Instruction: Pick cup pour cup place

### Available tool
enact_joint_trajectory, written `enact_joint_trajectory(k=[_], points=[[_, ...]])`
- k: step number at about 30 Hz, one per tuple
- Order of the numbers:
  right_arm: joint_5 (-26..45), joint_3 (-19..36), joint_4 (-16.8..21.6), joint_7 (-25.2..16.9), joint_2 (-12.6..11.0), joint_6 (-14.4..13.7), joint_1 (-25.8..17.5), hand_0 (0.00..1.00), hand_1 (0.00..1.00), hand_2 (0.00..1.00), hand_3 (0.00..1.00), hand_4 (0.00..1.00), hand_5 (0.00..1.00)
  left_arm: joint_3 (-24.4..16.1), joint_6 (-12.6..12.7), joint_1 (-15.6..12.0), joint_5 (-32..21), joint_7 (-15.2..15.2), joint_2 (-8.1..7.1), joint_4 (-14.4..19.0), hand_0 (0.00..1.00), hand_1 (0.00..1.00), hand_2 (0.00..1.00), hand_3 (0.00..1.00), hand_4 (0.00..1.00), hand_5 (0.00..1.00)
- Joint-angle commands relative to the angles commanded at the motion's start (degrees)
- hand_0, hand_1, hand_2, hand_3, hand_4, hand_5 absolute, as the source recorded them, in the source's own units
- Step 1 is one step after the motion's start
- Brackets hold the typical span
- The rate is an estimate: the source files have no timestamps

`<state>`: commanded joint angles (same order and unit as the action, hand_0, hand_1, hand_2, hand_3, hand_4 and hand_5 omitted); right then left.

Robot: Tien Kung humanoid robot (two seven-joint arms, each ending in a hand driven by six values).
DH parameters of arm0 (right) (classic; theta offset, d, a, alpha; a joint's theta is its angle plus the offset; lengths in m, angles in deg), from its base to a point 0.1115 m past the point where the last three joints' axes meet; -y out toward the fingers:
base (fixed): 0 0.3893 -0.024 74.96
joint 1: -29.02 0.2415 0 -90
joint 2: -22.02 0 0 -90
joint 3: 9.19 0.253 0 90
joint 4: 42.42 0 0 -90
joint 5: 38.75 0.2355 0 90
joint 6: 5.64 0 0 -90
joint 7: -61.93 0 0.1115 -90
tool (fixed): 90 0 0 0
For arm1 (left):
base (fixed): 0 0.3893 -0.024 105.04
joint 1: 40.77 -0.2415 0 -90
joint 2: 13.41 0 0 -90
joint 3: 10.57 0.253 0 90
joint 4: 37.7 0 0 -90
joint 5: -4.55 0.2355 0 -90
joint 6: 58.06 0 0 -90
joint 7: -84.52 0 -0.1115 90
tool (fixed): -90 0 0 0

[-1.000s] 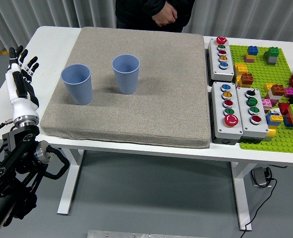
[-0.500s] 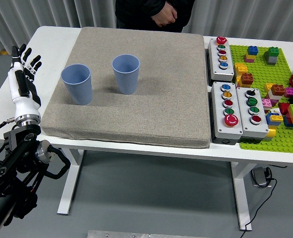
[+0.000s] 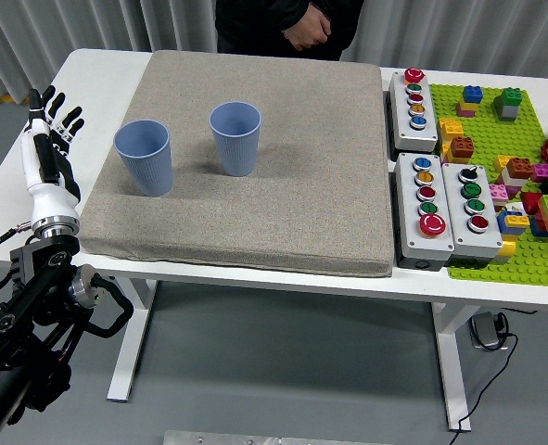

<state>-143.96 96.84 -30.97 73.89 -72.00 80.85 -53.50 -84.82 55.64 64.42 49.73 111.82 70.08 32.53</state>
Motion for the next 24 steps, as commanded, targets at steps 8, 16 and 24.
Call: enact_joint_trajectory(k=[8,16,24], points=[[0.5,-0.4,-0.1,-0.1,0.0,0.0,-0.1,0.700,0.710,0.682,0.643,0.095,0.308,-0.1,0.0,-0.2,0.7,-0.2,0.09,0.2,0.752,0.756,0.890,0.847,0.823,0.998],[0.1,-0.3,0.0,0.0,0.1,0.1,-0.5,0.699,0.709,0.682,0.643,0.092,0.306,-0.2,-0.1,-0.5,1.1,-0.4,0.13,0.4,0.751,0.756,0.891,0.847,0.822,0.998],[0.1,-0.3,0.0,0.0,0.1,0.1,-0.7,0.700,0.709,0.682,0.643,0.090,0.305,-0.1,0.2,-0.8,1.2,-0.3,0.27,0.6,0.751,0.756,0.891,0.846,0.822,0.998]])
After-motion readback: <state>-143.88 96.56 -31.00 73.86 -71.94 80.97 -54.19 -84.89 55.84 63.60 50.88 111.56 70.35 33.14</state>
